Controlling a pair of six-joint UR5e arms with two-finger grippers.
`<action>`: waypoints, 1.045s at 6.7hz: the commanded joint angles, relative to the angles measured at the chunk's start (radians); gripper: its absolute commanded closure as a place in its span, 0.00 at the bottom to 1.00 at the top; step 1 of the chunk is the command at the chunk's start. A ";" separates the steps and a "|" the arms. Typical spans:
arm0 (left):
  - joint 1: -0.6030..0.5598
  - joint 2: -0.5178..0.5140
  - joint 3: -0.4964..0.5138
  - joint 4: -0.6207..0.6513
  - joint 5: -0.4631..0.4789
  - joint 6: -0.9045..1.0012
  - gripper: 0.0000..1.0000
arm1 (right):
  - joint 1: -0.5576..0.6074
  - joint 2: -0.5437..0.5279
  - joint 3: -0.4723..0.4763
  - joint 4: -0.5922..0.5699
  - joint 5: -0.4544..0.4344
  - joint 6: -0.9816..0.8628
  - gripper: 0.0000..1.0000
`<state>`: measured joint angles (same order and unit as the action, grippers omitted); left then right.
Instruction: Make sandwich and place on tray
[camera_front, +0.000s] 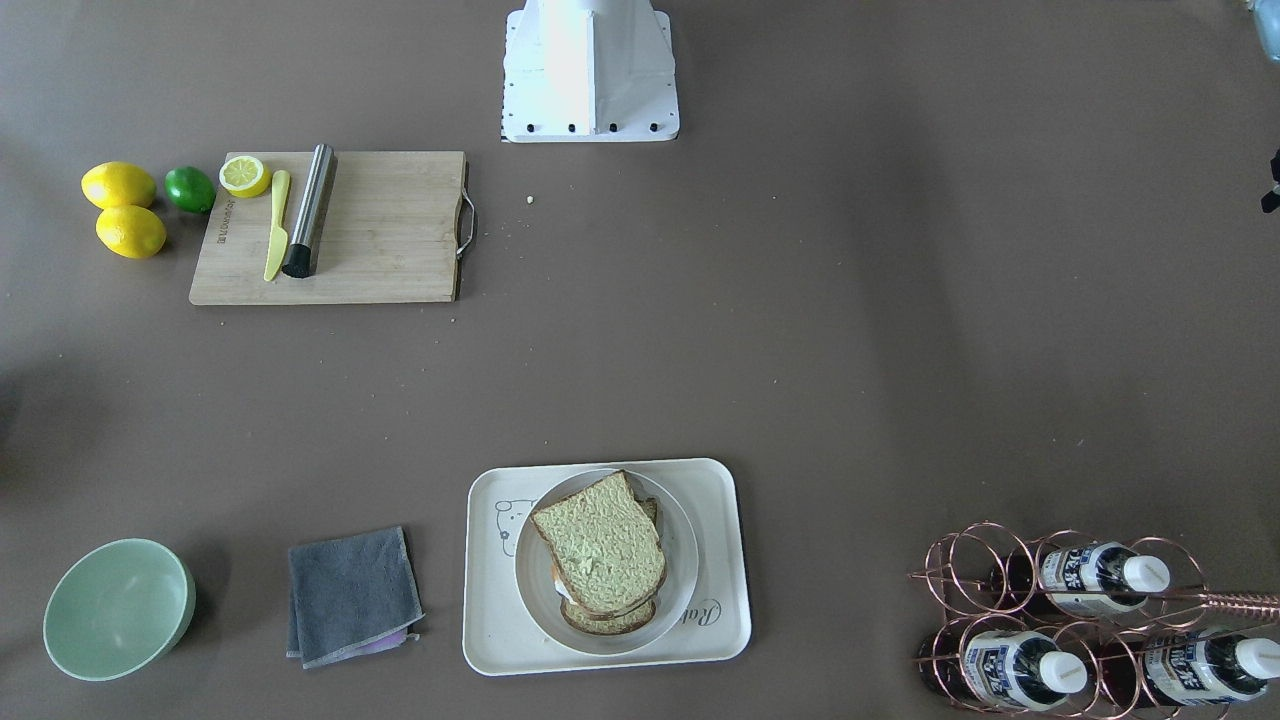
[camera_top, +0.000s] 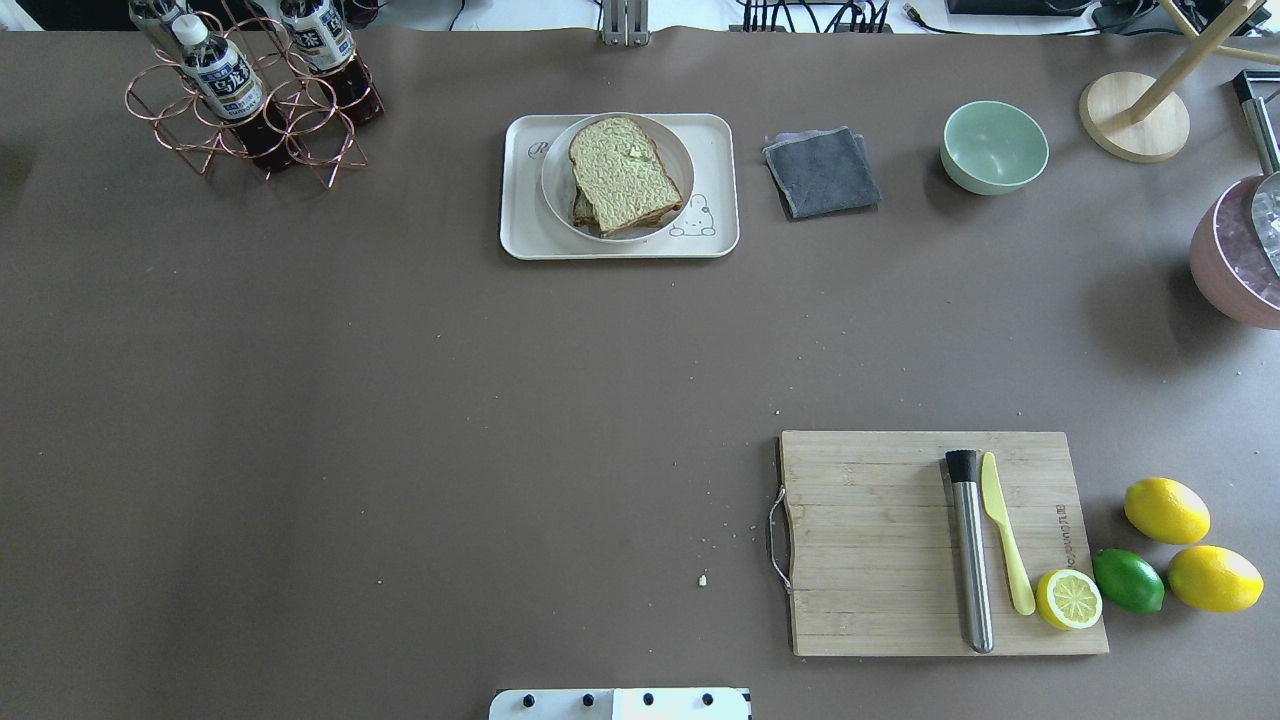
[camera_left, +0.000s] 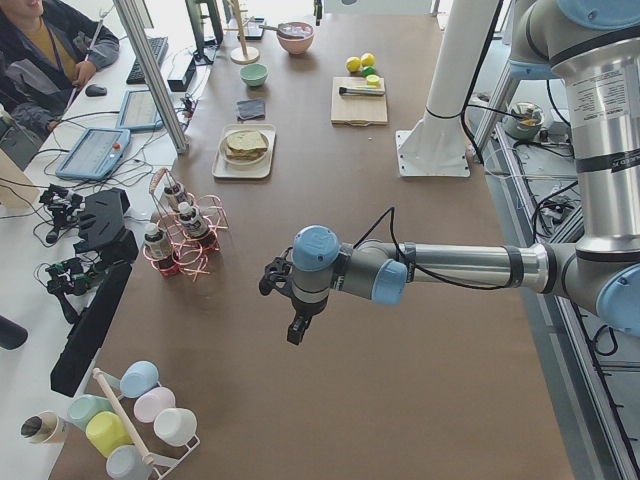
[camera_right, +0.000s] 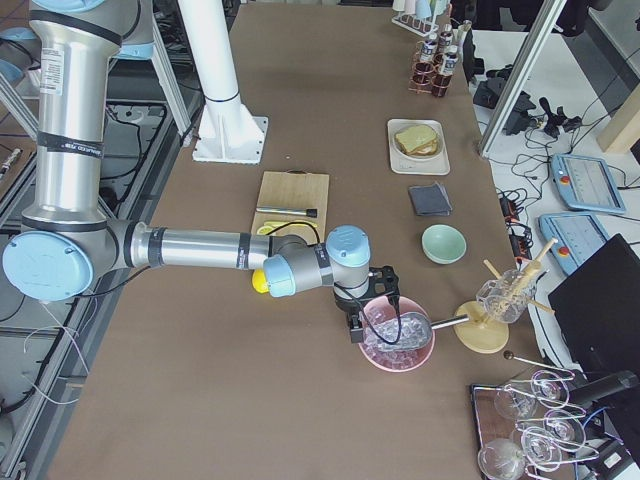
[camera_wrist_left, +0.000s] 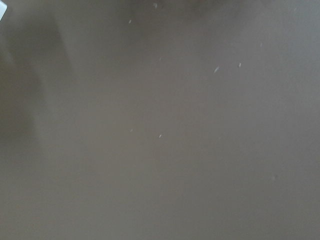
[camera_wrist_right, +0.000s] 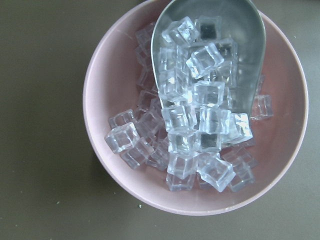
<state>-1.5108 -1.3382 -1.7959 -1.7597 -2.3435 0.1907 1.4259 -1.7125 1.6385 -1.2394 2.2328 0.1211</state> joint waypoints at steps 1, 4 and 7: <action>-0.014 -0.007 -0.002 0.028 -0.007 -0.048 0.03 | 0.034 -0.027 -0.006 0.000 0.002 -0.040 0.00; -0.009 -0.007 -0.003 0.019 -0.010 -0.088 0.03 | 0.094 0.010 0.067 -0.188 0.016 -0.090 0.00; -0.009 -0.010 -0.005 0.022 -0.010 -0.086 0.03 | 0.107 0.074 0.086 -0.414 0.027 -0.230 0.00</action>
<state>-1.5202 -1.3487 -1.8011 -1.7393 -2.3527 0.1032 1.5307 -1.6426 1.7208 -1.6153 2.2512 -0.0834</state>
